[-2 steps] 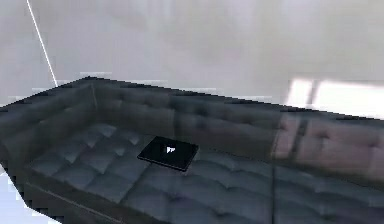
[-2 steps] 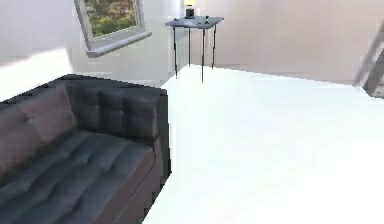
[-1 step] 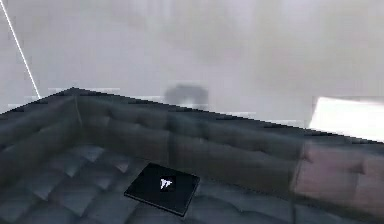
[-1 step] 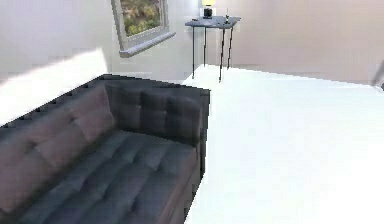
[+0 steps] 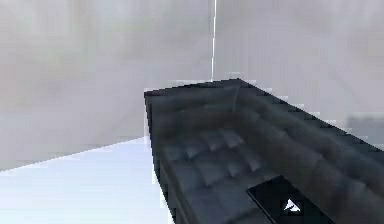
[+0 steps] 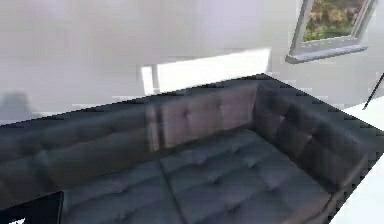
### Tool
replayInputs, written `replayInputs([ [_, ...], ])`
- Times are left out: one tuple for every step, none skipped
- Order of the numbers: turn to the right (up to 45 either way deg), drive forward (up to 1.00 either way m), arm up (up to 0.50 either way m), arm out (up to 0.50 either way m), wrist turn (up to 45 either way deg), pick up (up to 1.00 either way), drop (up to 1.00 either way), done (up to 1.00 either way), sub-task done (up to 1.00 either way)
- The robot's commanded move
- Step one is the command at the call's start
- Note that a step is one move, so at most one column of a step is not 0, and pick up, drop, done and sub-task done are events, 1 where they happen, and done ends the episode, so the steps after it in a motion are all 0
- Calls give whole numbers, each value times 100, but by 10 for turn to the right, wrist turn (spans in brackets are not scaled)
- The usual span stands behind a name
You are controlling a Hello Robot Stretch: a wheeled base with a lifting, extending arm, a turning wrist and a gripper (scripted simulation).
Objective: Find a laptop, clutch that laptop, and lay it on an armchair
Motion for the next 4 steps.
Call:
replayInputs([
  [-450,0,0,0,0,0,0,0,0],
  [-90,0,0,0,0,0,0,0,0],
  [0,0,50,0,0,0,0,0,0],
  [0,0,10,0,0,0,0,0,0],
])
